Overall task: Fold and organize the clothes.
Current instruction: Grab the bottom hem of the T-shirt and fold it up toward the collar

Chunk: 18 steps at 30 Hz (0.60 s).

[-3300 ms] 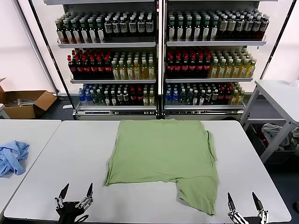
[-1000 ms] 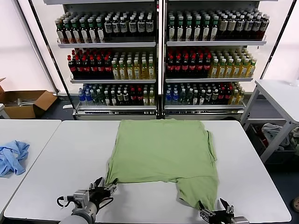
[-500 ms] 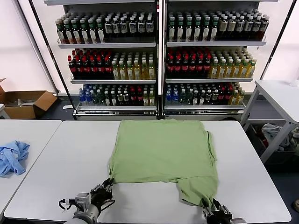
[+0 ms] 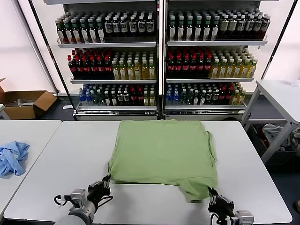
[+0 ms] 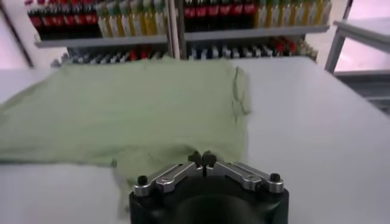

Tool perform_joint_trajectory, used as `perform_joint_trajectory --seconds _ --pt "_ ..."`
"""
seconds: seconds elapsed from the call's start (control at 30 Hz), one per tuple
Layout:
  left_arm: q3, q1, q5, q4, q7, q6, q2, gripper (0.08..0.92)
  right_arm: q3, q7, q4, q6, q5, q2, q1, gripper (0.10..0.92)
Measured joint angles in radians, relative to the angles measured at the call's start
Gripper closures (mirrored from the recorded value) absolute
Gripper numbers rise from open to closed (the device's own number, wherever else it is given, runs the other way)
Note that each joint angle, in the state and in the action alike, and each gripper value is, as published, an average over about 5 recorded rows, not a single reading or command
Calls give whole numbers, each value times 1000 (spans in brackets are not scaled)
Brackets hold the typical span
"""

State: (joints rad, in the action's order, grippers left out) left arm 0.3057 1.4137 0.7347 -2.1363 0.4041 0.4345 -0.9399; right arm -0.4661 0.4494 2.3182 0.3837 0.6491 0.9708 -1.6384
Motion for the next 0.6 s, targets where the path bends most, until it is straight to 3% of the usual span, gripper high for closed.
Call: perform_joint_trajectory --seconds 0.3,0.6 --pt "3 -109 41 -13 19 39 9 917 19 -49 -90 31 -11 -11 196 919" --pt "-86 -273 21 75 38 74 -33 917 97 -135 -283 44 -58 -9 444 919"
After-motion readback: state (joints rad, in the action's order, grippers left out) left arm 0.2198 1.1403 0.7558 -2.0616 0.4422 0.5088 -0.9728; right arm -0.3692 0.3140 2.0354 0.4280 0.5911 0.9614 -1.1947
